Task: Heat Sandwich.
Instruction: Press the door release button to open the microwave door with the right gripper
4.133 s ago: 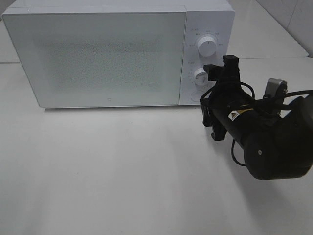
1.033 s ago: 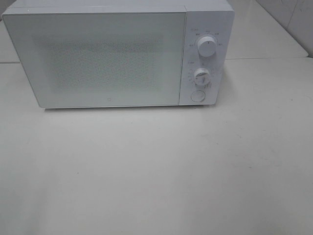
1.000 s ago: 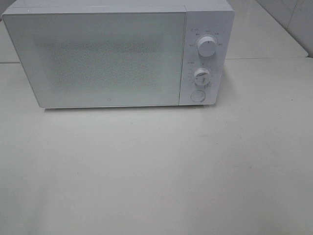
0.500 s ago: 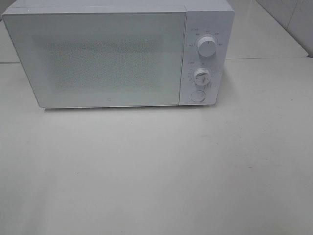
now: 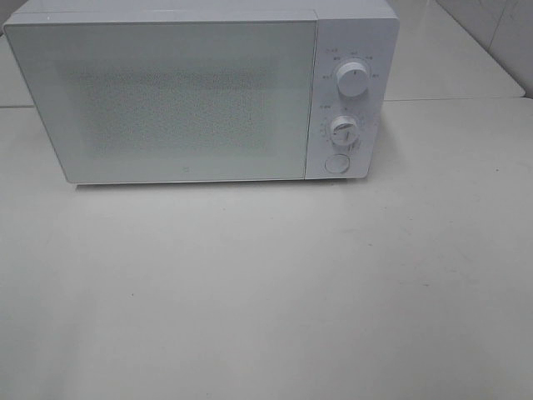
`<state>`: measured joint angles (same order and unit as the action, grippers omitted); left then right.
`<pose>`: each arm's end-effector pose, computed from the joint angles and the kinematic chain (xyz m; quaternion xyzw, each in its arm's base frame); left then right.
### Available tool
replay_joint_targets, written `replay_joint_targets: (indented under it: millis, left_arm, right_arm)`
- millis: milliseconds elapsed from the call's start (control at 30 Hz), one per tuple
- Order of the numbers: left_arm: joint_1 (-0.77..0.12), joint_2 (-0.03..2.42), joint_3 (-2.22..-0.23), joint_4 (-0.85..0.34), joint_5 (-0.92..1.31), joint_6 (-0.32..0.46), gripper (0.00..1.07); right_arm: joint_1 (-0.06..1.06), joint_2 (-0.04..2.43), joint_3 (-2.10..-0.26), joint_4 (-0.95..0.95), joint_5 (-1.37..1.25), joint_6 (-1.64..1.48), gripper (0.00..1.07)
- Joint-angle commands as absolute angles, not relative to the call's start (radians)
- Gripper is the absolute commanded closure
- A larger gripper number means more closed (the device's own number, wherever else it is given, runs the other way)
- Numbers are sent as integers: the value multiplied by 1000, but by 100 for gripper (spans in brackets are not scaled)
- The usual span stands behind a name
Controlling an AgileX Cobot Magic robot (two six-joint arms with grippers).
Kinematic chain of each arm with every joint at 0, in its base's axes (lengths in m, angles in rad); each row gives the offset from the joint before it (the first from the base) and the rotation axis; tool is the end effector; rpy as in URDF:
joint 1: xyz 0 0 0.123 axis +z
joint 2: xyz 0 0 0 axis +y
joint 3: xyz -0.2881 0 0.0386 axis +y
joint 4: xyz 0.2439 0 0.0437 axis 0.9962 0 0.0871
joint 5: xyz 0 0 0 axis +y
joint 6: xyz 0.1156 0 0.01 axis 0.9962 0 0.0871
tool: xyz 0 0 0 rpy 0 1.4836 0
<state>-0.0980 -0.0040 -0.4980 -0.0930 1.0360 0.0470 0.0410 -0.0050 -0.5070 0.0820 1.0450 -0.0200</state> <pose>0.0079 -0.0101 0.2662 0.0625 0.8430 -0.0600 0.5309 0.0070 0.0085 0.2679 -0.0273 0.8448 0.0466 0.5324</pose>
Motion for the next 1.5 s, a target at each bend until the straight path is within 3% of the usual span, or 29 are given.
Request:
replay_joint_targets:
  millis: [33,633,1500]
  left_arm:
    - [-94,-26,-494,-98,1028,44,3]
    - [-94,-26,-494,-98,1028,44,3]
    - [-94,-26,-494,-98,1028,44,3]
  right_arm:
    - [34,-31,-504,83,1034,-15,31]
    - [34,-30,-524,91,1002,-14,31]
    - [34,409,-530,91,449,-14,31]
